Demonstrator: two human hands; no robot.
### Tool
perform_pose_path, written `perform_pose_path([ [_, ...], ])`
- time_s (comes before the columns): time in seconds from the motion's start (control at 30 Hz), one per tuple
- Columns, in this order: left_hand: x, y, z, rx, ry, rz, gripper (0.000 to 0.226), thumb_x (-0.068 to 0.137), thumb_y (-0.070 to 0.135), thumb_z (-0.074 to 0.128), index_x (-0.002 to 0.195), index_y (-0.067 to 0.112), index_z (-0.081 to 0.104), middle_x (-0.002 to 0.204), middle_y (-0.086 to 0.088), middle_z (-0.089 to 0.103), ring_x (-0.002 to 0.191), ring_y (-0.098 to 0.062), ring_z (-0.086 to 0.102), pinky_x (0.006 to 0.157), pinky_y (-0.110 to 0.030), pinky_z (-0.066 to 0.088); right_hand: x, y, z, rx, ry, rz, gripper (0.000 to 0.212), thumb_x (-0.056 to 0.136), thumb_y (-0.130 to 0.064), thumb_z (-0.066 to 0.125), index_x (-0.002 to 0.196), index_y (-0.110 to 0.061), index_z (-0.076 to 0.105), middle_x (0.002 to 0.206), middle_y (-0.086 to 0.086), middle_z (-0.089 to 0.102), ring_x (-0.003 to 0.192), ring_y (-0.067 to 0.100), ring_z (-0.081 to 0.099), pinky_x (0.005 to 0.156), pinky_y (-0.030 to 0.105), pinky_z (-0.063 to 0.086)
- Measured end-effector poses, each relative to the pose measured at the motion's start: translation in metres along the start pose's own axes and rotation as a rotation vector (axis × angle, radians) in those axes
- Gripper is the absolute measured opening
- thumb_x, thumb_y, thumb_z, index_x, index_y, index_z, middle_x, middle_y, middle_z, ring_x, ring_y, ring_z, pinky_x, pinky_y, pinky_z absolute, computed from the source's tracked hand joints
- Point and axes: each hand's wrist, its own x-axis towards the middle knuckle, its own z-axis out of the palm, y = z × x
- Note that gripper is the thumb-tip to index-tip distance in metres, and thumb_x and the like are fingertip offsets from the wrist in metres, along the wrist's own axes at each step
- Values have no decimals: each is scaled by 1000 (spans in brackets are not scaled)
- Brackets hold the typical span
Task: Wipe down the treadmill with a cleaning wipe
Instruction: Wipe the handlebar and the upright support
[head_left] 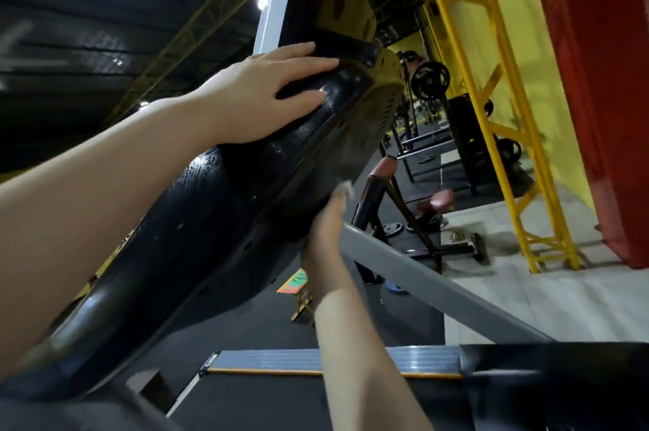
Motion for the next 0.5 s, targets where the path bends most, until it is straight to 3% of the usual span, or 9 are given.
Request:
perform_pose_path([
  [0.07,1,-1,1,-14,22,-3,62,79,75,30,140,64,30,160,23,20,147,-7,25,119,-45,27,-3,-41,8,-103,6,-323,58,100,-44,38,151,-17,32,150,-7,35,137,16,36,111,26,28],
  [0.1,1,-1,1,-21,30,-3,62,79,76,31,140,64,31,160,23,21,147,-7,26,119,-45,27,-10,-55,11,-67,-21,-473,59,101,-40,37,153,-16,25,154,-5,30,141,14,30,113,27,26],
  [0.13,1,-1,1,-27,33,1,62,78,75,32,139,64,32,160,22,22,146,-7,27,119,-45,28,-13,-62,16,5,-69,-557,62,99,-42,37,154,-19,22,157,-4,27,143,12,27,116,29,25],
  [0.2,0,0,3,-39,31,3,63,78,75,33,140,63,33,160,21,23,146,-6,27,120,-43,27,-8,-46,16,59,-93,-614,56,96,-49,38,146,-26,32,150,-6,33,139,10,31,117,37,25],
  [0.23,0,0,2,-34,30,4,63,78,75,32,140,62,34,160,20,23,146,-5,26,120,-42,26,-1,-26,13,65,-79,-589,45,97,-50,37,136,-28,42,141,-6,41,132,11,38,114,40,30],
  [0.3,-1,1,0,-28,25,2,64,79,75,32,142,60,34,161,19,23,147,-5,25,121,-42,24,26,38,-1,4,0,-359,34,98,-57,36,122,-41,55,127,-9,57,117,11,54,102,39,41],
  [0.4,-3,2,0,-14,28,8,54,91,67,38,144,57,34,161,18,23,147,-5,24,121,-41,22,104,150,-36,-40,-76,-177,60,82,-84,38,127,-48,54,135,-1,59,112,17,62,95,49,48],
  [0.47,-3,-1,2,-16,40,10,48,97,58,42,144,56,34,161,19,22,147,-6,24,121,-39,22,69,127,-26,-2,-78,-192,58,88,-74,39,133,-41,52,140,-3,55,119,19,59,100,48,45],
  [0.5,-4,-2,2,-17,48,10,47,98,56,43,144,56,34,161,19,22,147,-6,25,121,-39,22,18,77,-10,18,-67,-191,52,94,-61,40,140,-37,47,143,-8,50,125,16,53,105,42,40],
])
